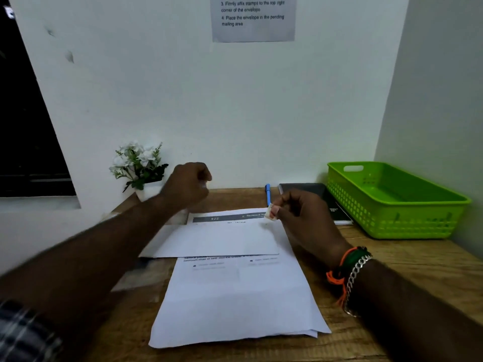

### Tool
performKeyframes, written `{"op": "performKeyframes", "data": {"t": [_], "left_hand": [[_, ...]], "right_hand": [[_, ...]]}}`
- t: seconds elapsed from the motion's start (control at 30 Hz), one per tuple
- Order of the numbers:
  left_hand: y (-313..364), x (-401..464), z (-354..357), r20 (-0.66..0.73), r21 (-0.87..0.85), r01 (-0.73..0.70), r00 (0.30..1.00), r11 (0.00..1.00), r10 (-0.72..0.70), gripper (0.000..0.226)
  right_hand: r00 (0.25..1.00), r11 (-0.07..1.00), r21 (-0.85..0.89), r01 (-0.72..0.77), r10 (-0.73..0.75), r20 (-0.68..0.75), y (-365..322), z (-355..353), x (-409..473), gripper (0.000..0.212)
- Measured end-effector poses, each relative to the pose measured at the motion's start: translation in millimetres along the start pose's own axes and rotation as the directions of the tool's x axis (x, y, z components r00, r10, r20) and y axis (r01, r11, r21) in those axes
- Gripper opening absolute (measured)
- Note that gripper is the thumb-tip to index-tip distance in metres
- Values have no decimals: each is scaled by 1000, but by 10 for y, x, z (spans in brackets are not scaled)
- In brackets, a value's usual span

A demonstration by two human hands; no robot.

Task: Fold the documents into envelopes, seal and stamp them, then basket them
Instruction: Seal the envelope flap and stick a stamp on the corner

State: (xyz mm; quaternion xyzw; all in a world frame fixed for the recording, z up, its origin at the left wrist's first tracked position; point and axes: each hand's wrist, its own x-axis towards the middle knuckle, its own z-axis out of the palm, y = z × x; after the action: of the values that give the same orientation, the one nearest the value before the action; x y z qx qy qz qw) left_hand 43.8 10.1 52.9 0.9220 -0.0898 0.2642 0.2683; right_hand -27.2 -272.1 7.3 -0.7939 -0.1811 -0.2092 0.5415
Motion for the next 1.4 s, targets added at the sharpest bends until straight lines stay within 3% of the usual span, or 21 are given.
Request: {"op": "performKeyframes", "data": {"t": [0.2,0.33,0.57,0.7,0.83,0.97,1.03,1.27,1.4], "left_hand": [[-504,252,134,18,128,113,993,985,-116,29],[-674,221,231,103,79,181,977,980,-189,38],[-678,165,183,147,71,127,980,989,-137,45],[-339,-38,17,20,4,56,998,998,-56,12],[208,-590,-94,211,-20,-38,977,999,41,7],[456,-1071,-66,493,65,-105,868,992,59,71],[481,-1166,-22,548,151,-139,836,979,34,90],[514,-1192,13,547,214,-111,837,970,-25,87],[512,-1166,34,521,216,-94,853,972,-33,96]], "right_hand": [[1000,995,-96,17,-19,-17,99,-23,42,13],[1000,995,-96,-3,4,10,163,23,81,13],[998,993,-100,-64,64,-4,207,15,94,15],[996,994,-72,-83,82,-20,233,0,105,15],[997,995,-66,-70,71,11,207,25,92,13],[995,995,-68,-76,80,61,200,35,78,10],[993,993,-89,-81,89,81,214,44,72,11],[988,995,-28,-98,101,116,218,58,58,11],[984,990,-53,-128,134,117,228,70,71,8]]}}
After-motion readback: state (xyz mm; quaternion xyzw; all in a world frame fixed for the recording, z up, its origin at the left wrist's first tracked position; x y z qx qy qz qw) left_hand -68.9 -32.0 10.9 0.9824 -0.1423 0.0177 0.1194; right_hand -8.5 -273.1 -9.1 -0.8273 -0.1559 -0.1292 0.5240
